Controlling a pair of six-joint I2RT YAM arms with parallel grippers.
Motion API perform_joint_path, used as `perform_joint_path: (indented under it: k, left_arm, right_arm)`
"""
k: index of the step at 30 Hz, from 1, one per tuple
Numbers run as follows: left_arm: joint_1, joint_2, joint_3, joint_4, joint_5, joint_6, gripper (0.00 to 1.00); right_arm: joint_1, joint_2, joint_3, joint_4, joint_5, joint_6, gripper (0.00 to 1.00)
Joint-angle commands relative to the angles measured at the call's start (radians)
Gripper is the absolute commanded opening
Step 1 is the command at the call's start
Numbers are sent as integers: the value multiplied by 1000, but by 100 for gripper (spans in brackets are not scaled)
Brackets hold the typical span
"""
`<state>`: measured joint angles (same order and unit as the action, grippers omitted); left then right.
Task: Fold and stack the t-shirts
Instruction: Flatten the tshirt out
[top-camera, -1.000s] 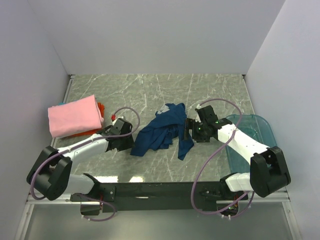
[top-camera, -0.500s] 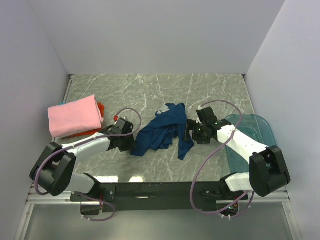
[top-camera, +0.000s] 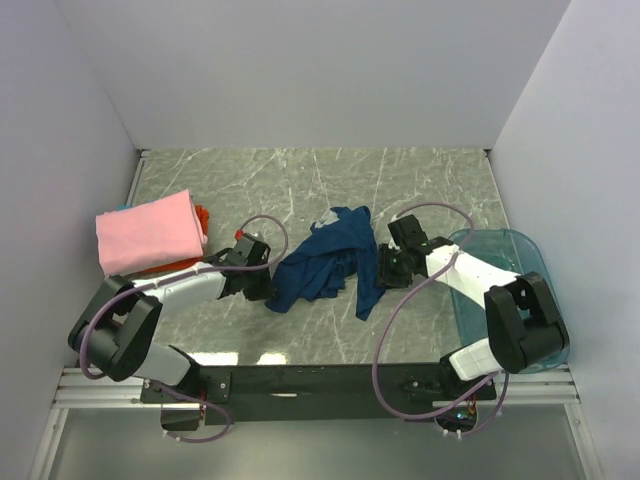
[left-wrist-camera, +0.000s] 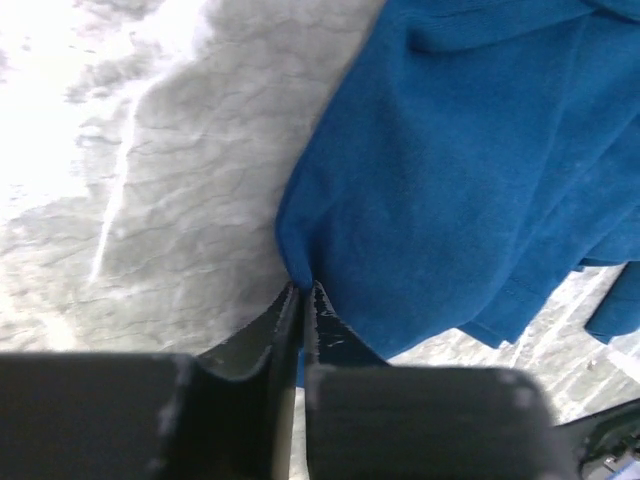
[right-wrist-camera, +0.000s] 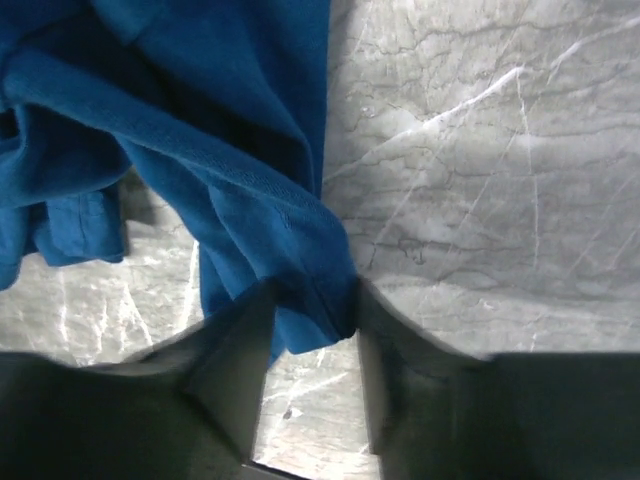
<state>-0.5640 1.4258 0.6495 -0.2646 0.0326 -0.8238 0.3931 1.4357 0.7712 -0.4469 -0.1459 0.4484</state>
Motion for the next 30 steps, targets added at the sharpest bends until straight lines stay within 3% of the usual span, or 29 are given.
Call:
perform_joint_path:
  k: [1, 3, 4, 7, 12, 18, 22, 30]
  left_arm:
    - [-4, 48, -14, -48, 10, 28, 4]
    - [-4, 50, -10, -65, -5, 32, 0]
    - [-4, 42, -1, -73, -29, 35, 0]
    - [-2, 27, 65, -157, -94, 67, 0]
    - [12, 10, 273, -367, -359, 166, 0]
    - [73, 9, 499, -472, -555, 265, 0]
    - [156, 16, 651, -461, -641, 351, 0]
    - [265, 111, 1068, -346, -649, 597, 0]
  right_arm:
    - [0, 5, 17, 22, 22, -13, 31]
    - [-2, -9, 26, 1, 31, -19, 14]
    - [-8, -14, 40, -18, 38, -23, 0]
    - [-39, -32, 86, -73, 45, -45, 0]
    - [-103, -73, 225, -168, 71, -120, 0]
    - [-178, -78, 416, -271, 89, -189, 0]
    - [-203, -70, 542, -323, 130, -218, 0]
    - [-232, -18, 862, -371, 226, -310, 0]
